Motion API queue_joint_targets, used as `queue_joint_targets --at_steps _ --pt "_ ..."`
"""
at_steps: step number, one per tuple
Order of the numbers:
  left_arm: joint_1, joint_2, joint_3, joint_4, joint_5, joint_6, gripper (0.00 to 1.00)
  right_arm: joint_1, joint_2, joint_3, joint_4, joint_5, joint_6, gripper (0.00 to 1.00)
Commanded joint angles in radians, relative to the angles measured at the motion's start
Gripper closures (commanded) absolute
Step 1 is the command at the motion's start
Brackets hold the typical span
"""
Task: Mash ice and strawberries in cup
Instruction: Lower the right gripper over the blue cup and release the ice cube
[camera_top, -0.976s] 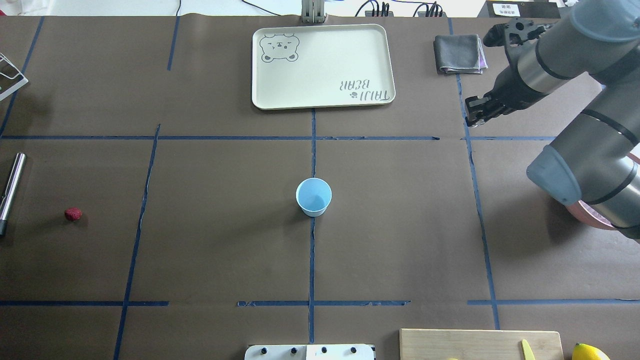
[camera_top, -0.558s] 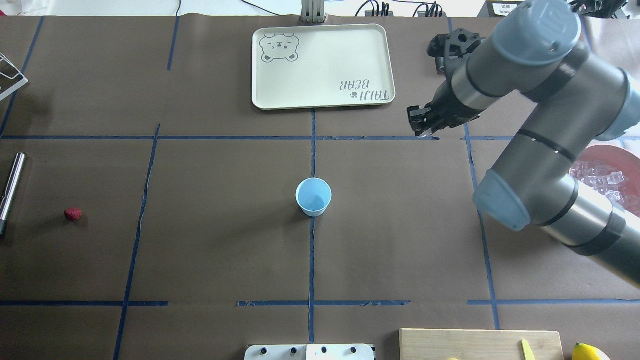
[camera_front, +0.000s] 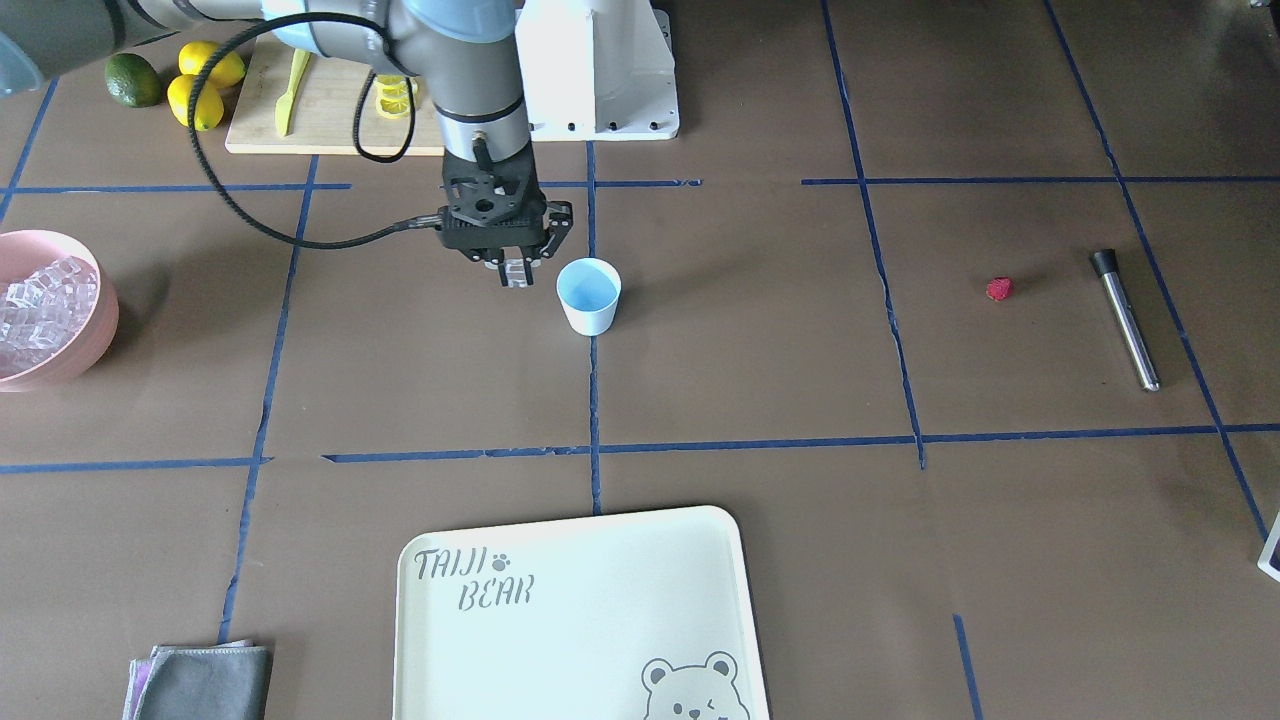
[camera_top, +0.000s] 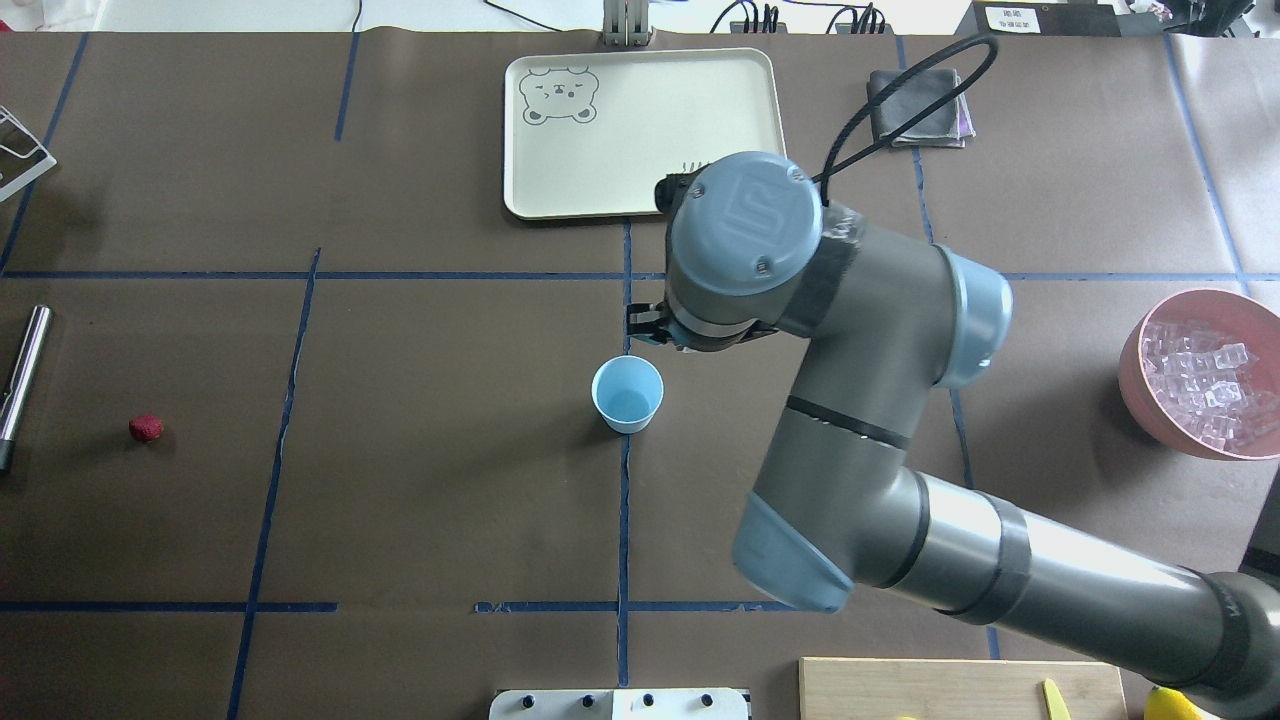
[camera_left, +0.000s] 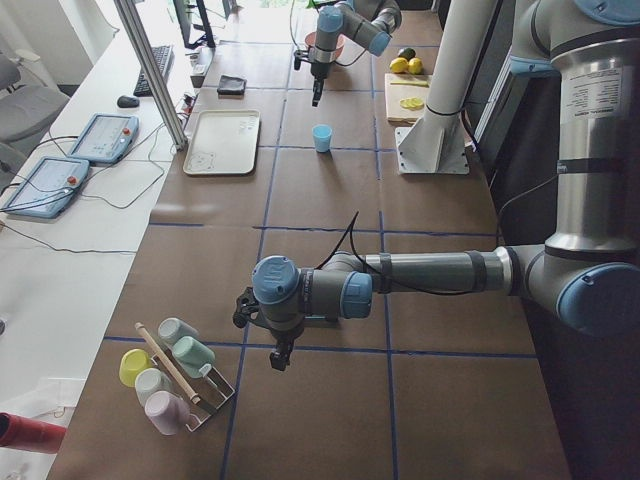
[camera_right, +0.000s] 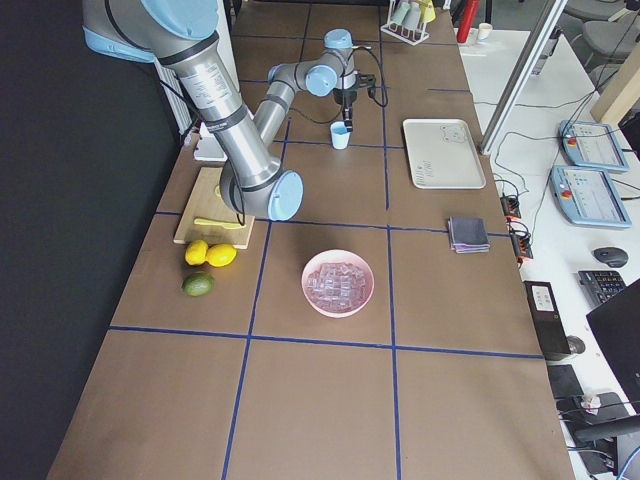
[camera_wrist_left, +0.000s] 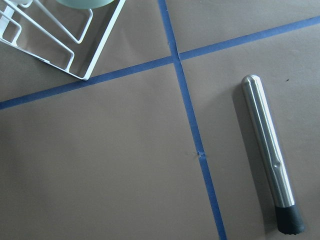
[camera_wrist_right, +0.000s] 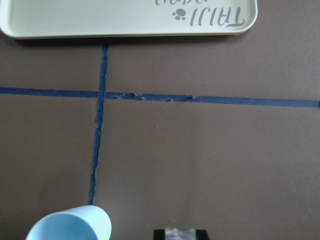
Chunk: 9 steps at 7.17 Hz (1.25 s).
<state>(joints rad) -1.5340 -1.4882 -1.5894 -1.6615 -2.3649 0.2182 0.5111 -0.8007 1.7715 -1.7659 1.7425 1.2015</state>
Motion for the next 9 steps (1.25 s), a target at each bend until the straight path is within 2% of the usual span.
queue_joint_targets --at_steps 1,4,5,6,7,9 --pt "0.000 0.000 0.000 0.000 -0.005 0.001 0.00 -0.042 0.122 -0.153 -0.003 -0.035 0.044 1.00" --pt "0.000 0.000 0.000 0.000 -0.005 0.001 0.00 -0.068 0.117 -0.159 -0.003 -0.037 0.041 1.00" --pt "0.000 0.000 0.000 0.000 -0.005 0.001 0.00 -0.072 0.112 -0.162 -0.001 -0.034 0.018 0.88" --pt "0.000 0.000 0.002 0.000 -0.005 0.001 0.00 -0.078 0.109 -0.161 -0.003 -0.035 0.013 0.22" --pt "0.000 0.000 0.000 0.000 -0.005 0.001 0.00 -0.078 0.107 -0.161 -0.003 -0.034 0.023 0.02" --pt "0.000 0.000 0.000 -0.003 -0.005 0.001 0.00 -0.078 0.107 -0.159 0.015 -0.034 0.026 0.02"
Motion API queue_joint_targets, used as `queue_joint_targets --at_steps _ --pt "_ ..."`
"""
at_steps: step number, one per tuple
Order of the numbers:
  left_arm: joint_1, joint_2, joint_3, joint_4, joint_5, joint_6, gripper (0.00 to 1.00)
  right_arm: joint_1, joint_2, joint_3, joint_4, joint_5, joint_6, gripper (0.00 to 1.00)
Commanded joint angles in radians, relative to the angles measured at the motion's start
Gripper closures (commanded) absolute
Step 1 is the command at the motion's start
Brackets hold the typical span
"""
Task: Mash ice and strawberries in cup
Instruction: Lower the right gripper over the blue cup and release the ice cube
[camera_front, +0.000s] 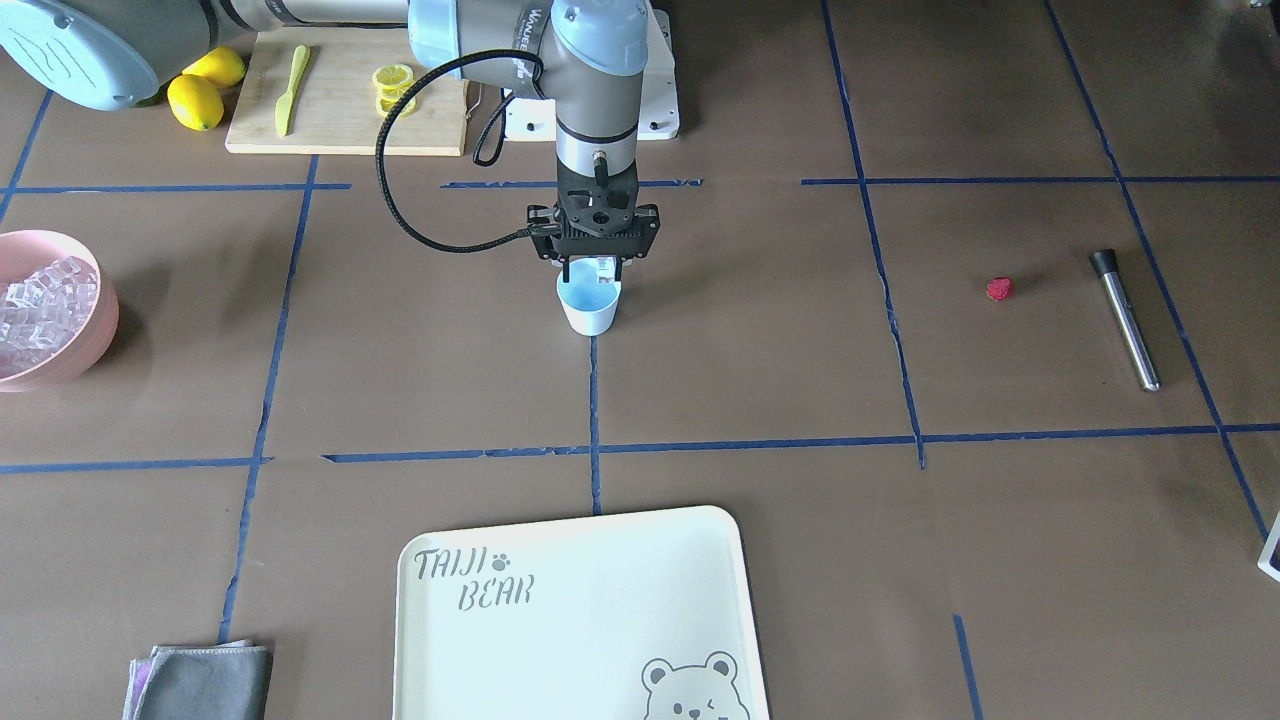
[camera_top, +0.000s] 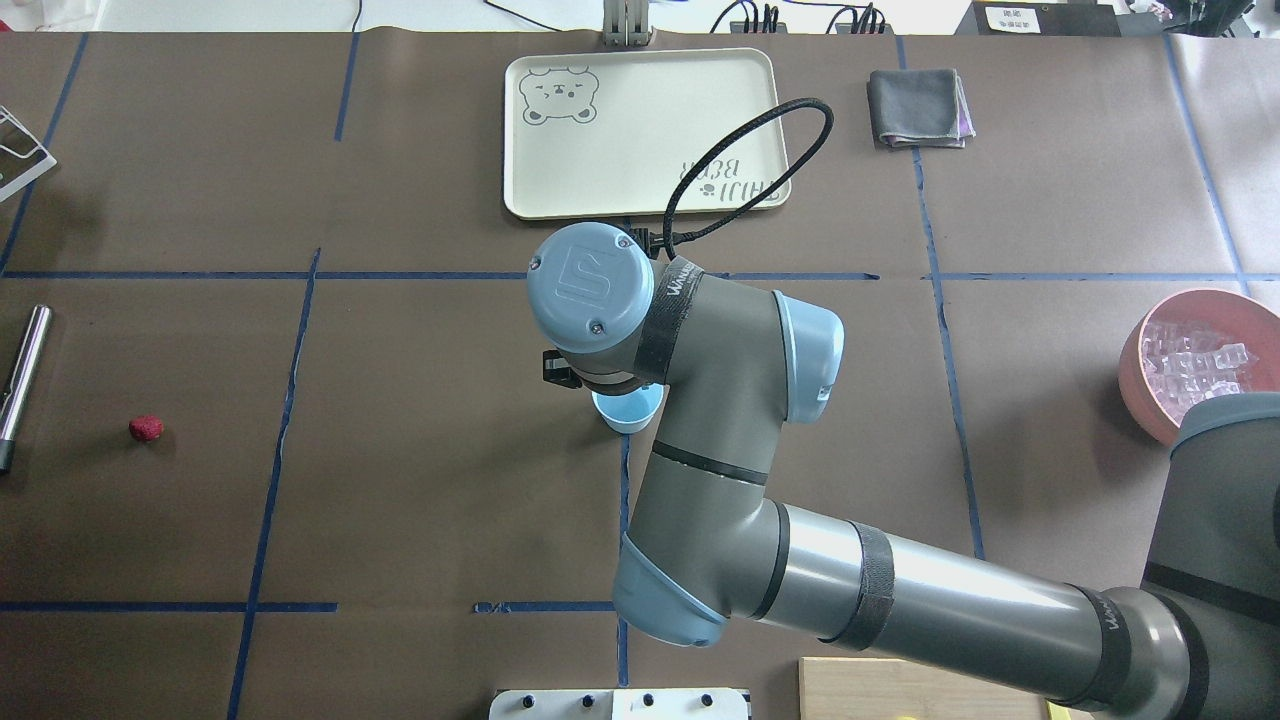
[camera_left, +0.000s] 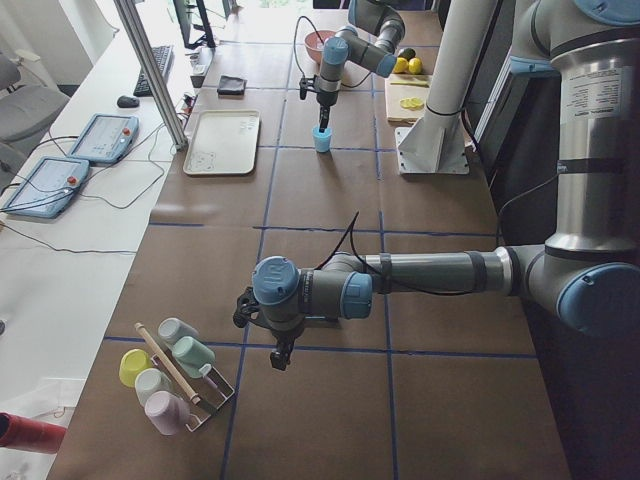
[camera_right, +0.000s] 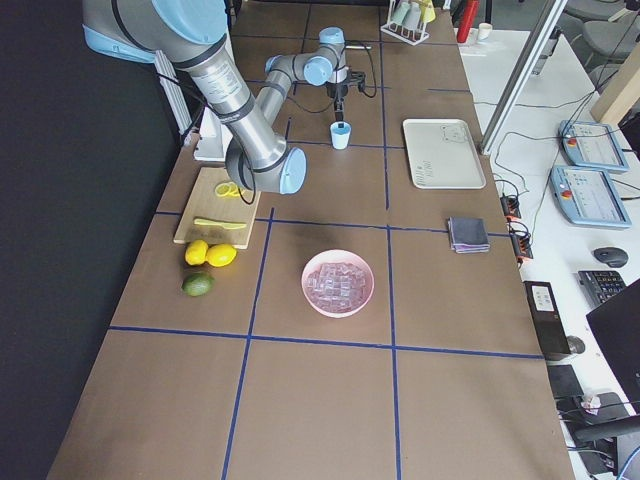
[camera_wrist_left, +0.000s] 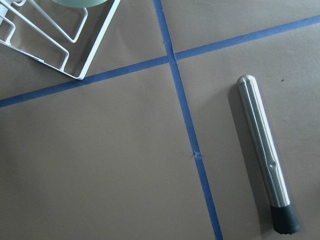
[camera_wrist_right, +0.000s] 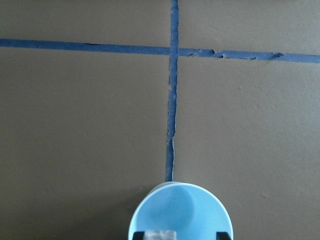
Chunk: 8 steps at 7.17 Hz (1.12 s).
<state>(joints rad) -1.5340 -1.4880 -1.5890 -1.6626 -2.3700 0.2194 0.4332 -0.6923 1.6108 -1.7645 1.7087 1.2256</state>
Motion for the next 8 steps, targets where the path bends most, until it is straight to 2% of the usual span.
queue_joint_targets --at_steps 1,4,5,6,8 --pt "0.000 0.000 0.000 -0.002 0.000 0.000 0.00 0.001 -0.006 0.003 0.020 0.002 0.000 0.02" --pt "0.000 0.000 -0.003 -0.002 0.000 0.000 0.00 0.024 -0.012 0.009 0.020 0.014 -0.009 0.02" --pt "0.000 0.000 -0.003 -0.002 0.000 0.000 0.00 0.062 -0.030 0.011 0.019 0.055 -0.020 0.02" --pt "0.000 0.000 -0.003 -0.003 0.000 0.000 0.00 0.112 -0.071 0.043 0.019 0.101 -0.049 0.02" --pt "0.000 0.000 -0.003 -0.002 0.000 0.000 0.00 0.236 -0.221 0.182 0.019 0.193 -0.212 0.02"
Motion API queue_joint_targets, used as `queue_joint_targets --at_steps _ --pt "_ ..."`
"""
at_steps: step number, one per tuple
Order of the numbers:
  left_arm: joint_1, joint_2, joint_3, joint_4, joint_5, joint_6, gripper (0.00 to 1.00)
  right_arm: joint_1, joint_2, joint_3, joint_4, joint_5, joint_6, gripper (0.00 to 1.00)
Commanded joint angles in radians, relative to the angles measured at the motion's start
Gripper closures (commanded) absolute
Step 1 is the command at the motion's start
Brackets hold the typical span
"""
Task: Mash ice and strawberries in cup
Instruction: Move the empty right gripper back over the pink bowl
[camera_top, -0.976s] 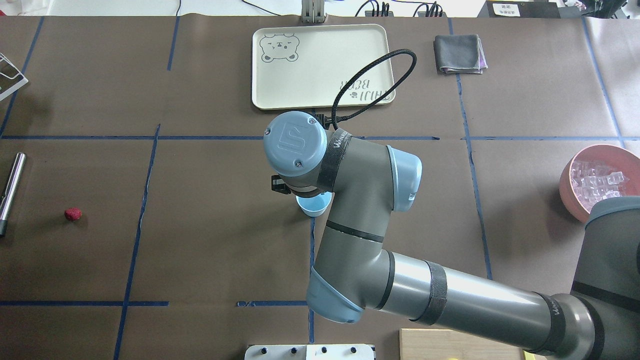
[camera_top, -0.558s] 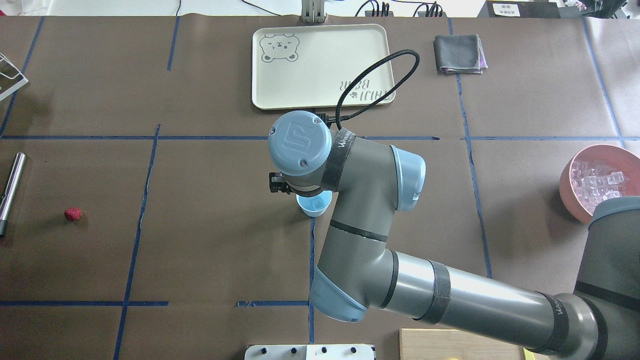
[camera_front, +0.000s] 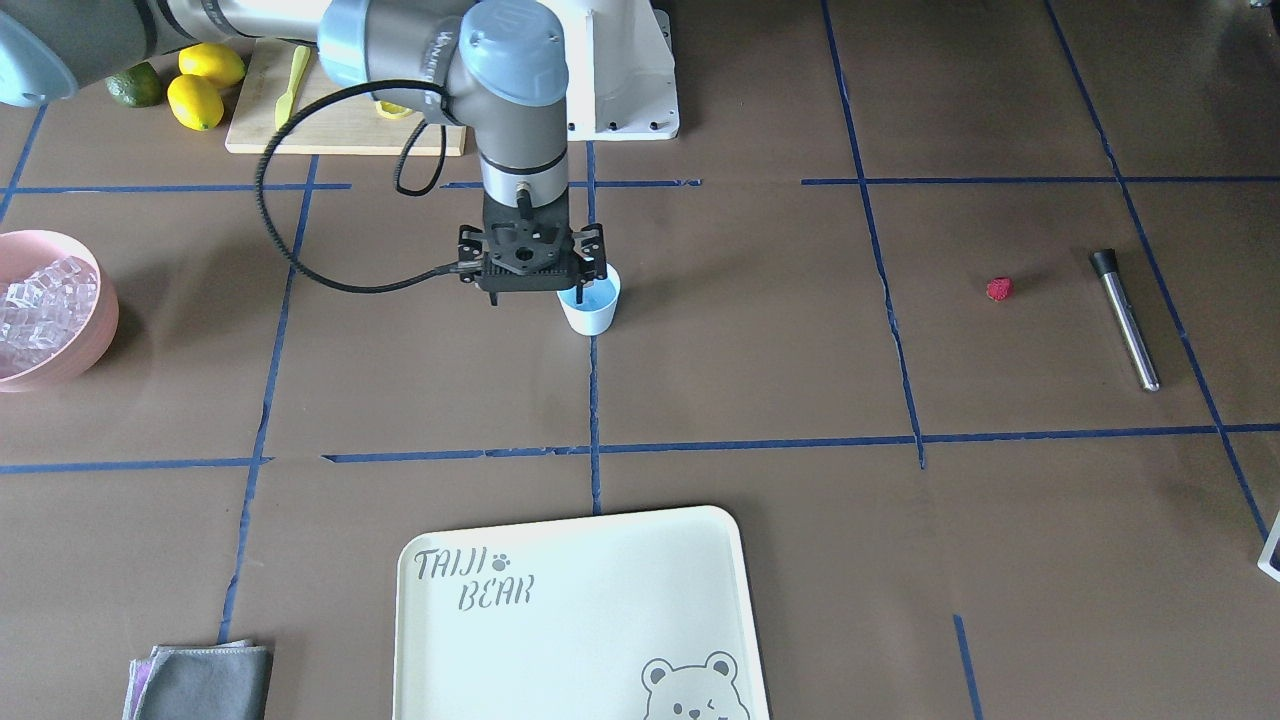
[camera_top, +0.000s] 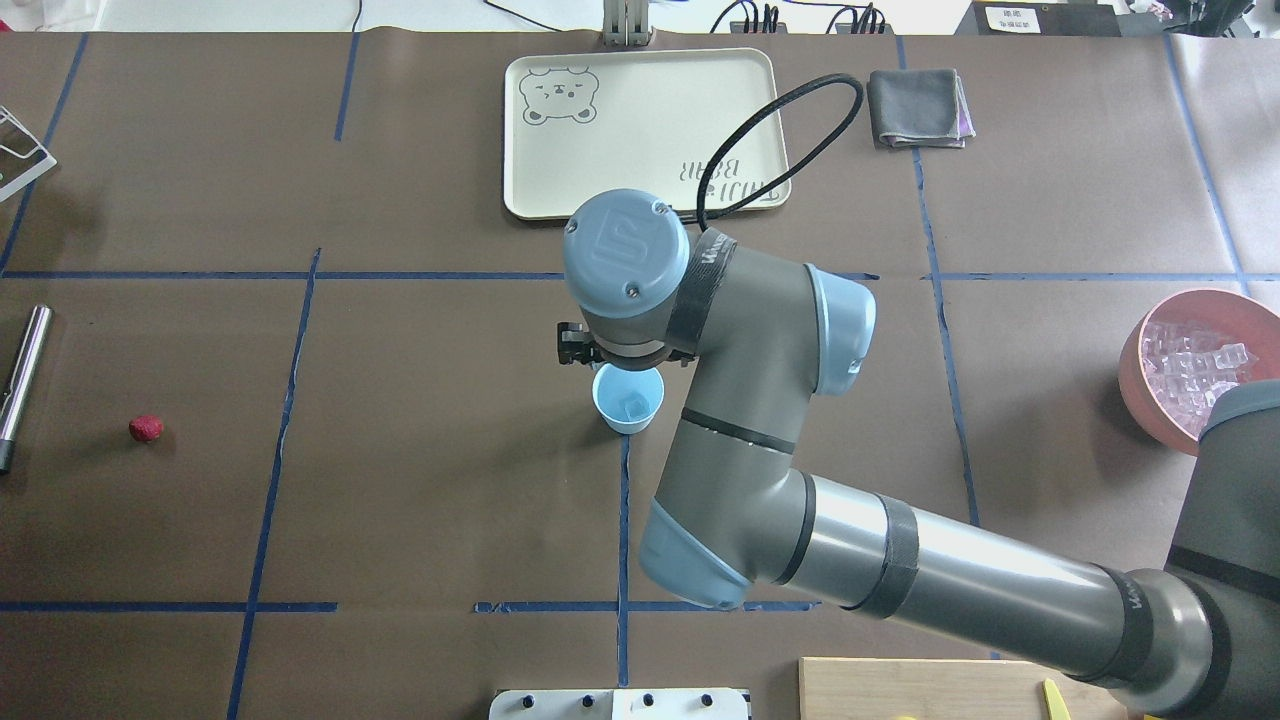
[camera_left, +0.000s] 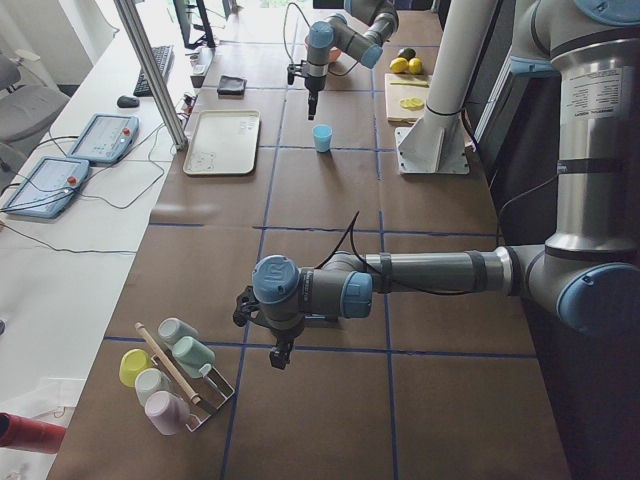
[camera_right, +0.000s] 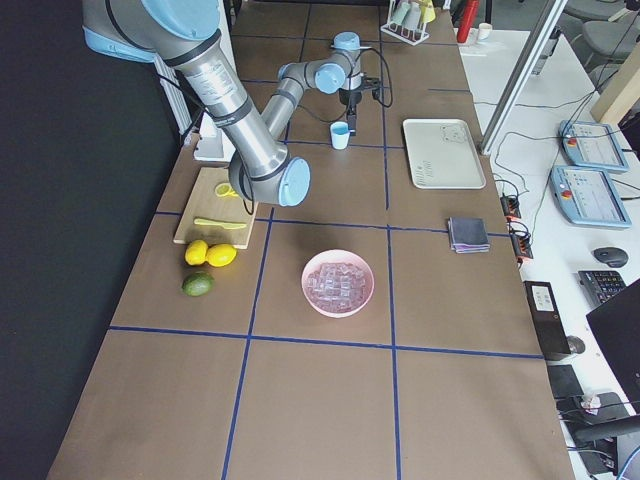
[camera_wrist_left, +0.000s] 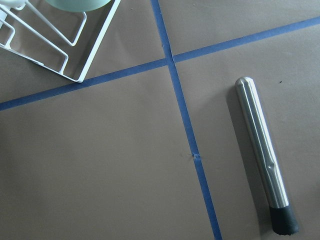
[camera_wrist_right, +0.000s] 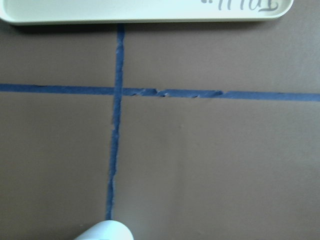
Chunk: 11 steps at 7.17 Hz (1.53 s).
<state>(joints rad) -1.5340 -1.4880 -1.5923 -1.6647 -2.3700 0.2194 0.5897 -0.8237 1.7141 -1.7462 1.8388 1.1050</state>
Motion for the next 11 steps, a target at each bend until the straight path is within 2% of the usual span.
queue_joint_targets --at_steps 1,3,5,6,7,9,11 --pt "0.000 0.000 0.000 0.000 0.000 0.000 0.00 0.149 -0.173 0.141 -0.001 0.120 -0.200 0.02" --pt "0.000 0.000 0.002 0.000 0.000 0.000 0.00 0.264 -0.404 0.289 0.005 0.166 -0.426 0.02" --pt "0.000 0.000 0.002 0.000 0.000 0.000 0.00 0.387 -0.622 0.356 0.054 0.215 -0.627 0.02" --pt "0.000 0.000 0.002 0.000 0.000 0.000 0.00 0.442 -0.732 0.346 0.162 0.246 -0.686 0.02" --pt "0.000 0.000 0.000 0.000 0.000 0.000 0.00 0.514 -0.820 0.307 0.263 0.328 -0.741 0.02" --pt "0.000 0.000 -0.003 0.000 0.000 0.000 0.00 0.541 -0.961 0.218 0.441 0.361 -0.745 0.03" --pt "0.000 0.000 -0.003 0.000 0.000 0.002 0.00 0.539 -0.976 0.112 0.632 0.359 -0.613 0.04"
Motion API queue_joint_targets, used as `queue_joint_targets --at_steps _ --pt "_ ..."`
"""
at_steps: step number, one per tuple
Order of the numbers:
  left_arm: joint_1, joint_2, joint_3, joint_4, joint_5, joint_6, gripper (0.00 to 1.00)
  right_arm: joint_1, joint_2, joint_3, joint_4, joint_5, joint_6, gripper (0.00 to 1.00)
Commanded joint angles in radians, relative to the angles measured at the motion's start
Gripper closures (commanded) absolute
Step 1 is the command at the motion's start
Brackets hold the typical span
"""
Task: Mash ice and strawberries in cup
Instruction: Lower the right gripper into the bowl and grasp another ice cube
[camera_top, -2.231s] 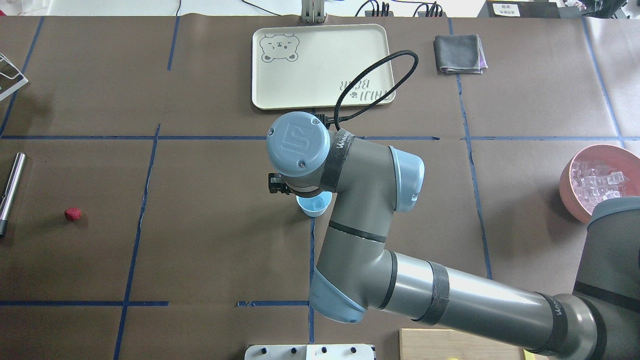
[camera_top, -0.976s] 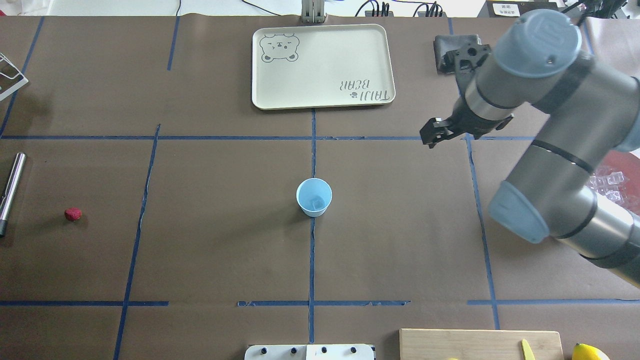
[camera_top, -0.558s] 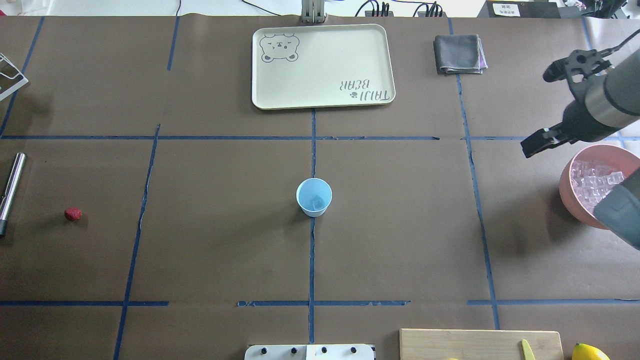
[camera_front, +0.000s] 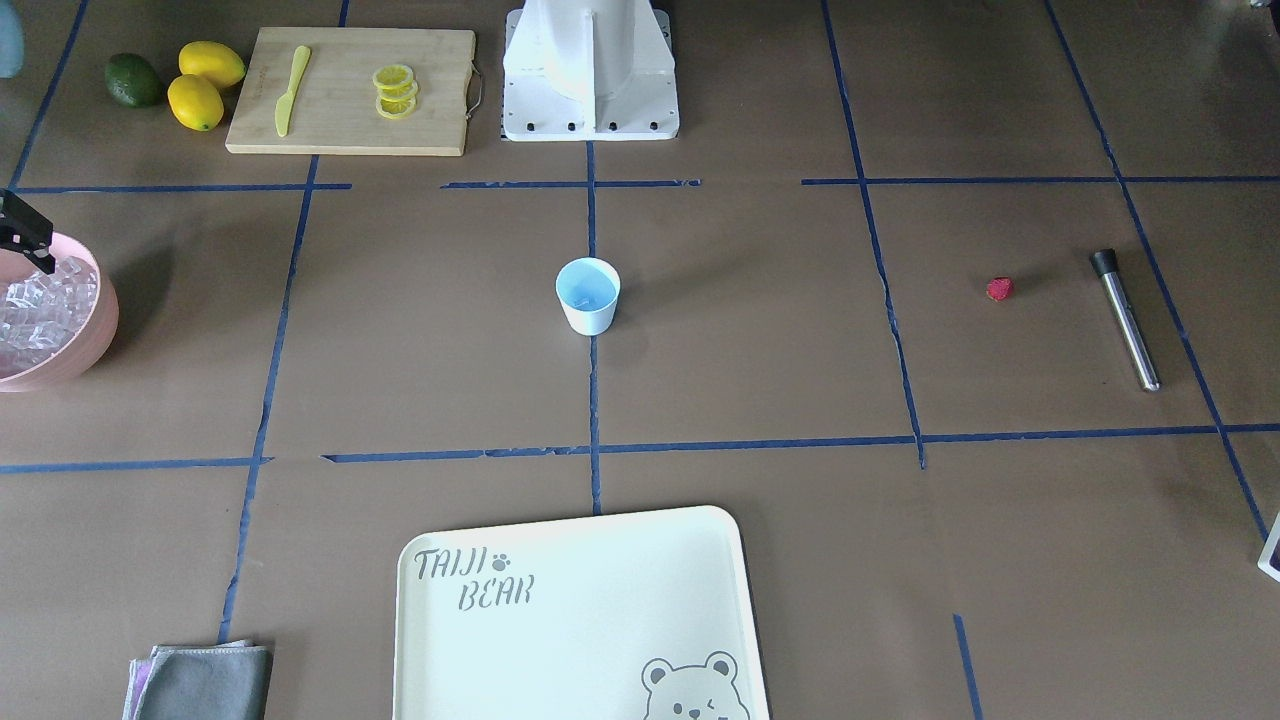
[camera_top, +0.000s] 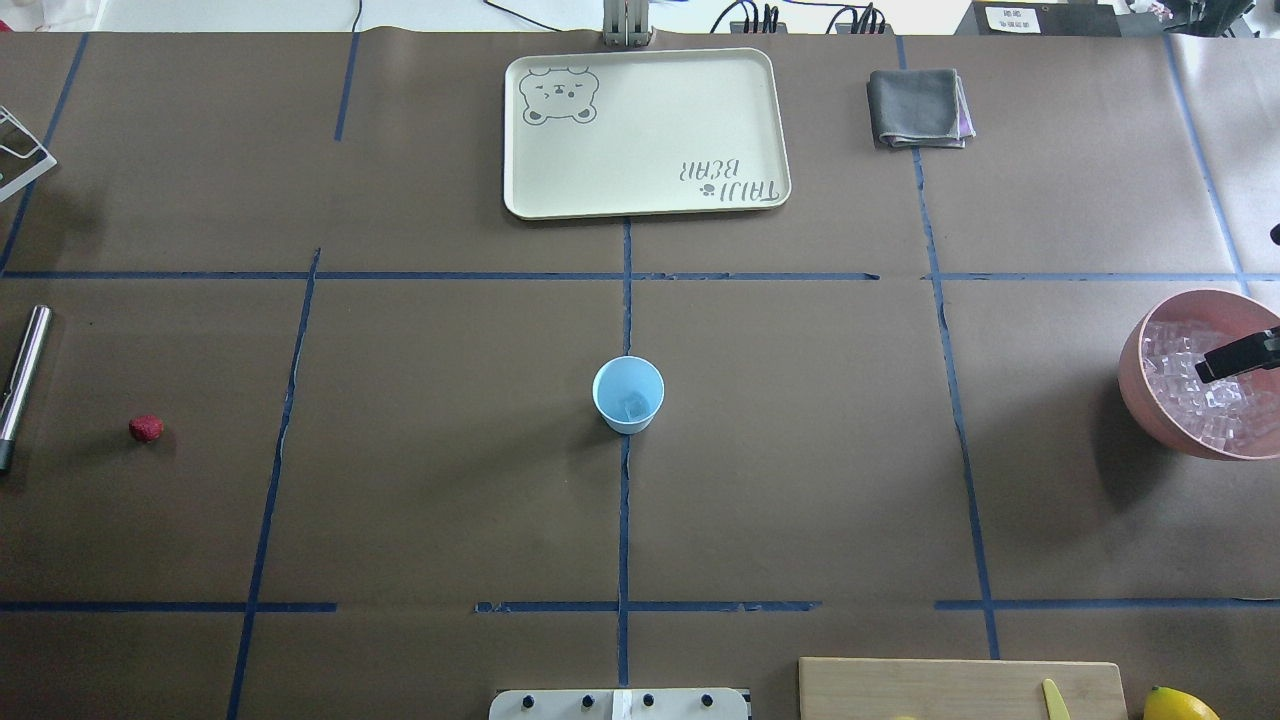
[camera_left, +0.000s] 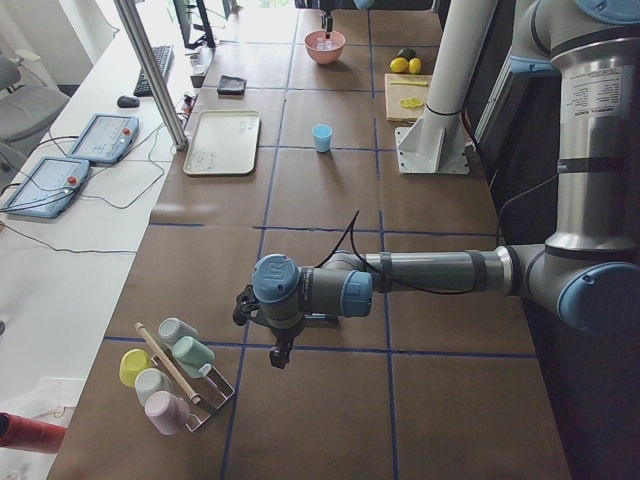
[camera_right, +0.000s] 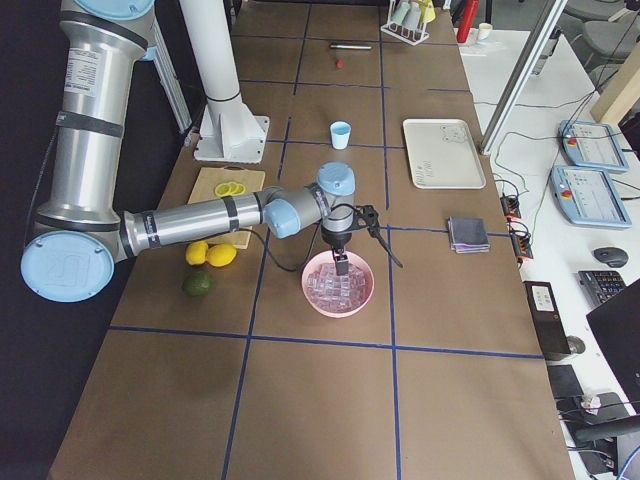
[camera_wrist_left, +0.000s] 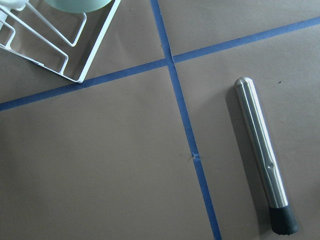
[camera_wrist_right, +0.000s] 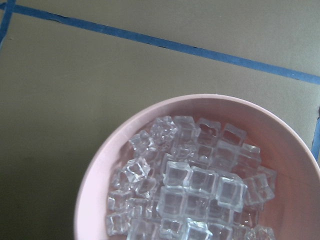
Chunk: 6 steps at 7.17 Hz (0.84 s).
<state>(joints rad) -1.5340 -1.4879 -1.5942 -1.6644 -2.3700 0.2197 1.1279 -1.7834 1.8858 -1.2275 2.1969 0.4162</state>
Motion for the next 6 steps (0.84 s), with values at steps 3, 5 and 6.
queue_joint_targets --at_steps 3,5,6 --pt "0.000 0.000 -0.003 0.000 0.000 0.001 0.00 -0.006 -0.011 -0.079 0.137 -0.008 0.116 0.12" --pt "0.000 0.000 -0.004 -0.002 0.000 0.000 0.00 -0.025 -0.014 -0.086 0.137 -0.011 0.115 0.13" --pt "0.000 0.000 -0.004 -0.002 0.000 0.001 0.00 -0.046 -0.014 -0.088 0.137 -0.011 0.115 0.15"
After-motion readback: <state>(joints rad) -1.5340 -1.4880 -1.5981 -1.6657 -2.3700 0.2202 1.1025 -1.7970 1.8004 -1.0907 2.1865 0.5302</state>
